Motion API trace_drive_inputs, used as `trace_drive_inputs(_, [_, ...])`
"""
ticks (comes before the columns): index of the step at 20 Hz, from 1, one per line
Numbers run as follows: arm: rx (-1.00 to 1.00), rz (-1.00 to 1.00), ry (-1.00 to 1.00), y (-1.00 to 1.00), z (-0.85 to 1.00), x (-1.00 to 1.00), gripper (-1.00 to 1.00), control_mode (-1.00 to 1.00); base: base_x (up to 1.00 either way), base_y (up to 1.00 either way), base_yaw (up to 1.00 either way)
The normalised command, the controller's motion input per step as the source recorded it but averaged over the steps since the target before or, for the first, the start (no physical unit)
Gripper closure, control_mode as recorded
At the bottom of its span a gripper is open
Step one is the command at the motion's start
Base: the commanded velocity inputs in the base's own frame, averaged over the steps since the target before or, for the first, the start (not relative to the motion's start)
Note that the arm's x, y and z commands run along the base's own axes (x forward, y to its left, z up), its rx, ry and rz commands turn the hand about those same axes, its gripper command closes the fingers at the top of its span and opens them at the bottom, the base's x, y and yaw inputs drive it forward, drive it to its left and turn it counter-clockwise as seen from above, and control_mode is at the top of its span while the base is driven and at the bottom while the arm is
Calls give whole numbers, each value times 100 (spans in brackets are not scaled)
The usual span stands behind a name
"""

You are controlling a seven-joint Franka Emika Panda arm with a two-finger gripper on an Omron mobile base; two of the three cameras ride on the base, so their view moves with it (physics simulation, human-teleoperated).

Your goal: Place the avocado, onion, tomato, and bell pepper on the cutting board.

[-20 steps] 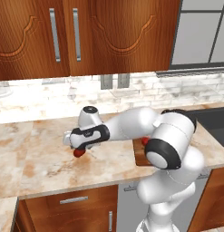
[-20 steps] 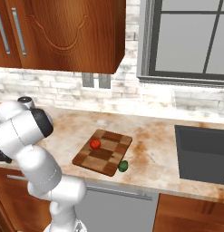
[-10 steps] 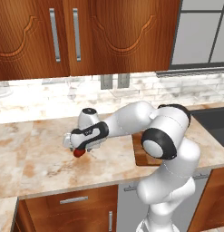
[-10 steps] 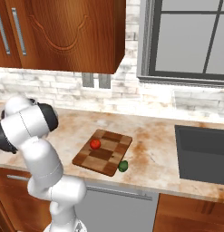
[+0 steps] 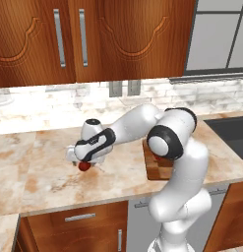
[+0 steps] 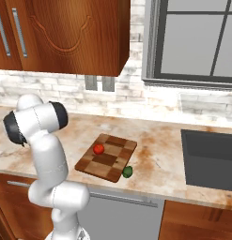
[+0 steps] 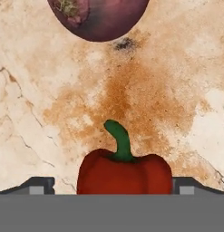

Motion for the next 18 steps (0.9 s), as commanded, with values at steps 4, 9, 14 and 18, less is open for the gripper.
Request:
trace_drive_inputs(4, [-1, -4, 5, 20, -16, 25, 100, -100, 0, 0, 0])
trace_drive_inputs(9, [0, -2, 2, 2, -6, 8, 100, -100, 0, 0, 0])
trace_drive_inputs(14, [0, 0, -7, -33, 24, -47, 100, -100, 0, 0, 0])
trace_drive_inputs(18, [0, 0, -12, -51, 53, -59, 100, -100, 0, 0, 0])
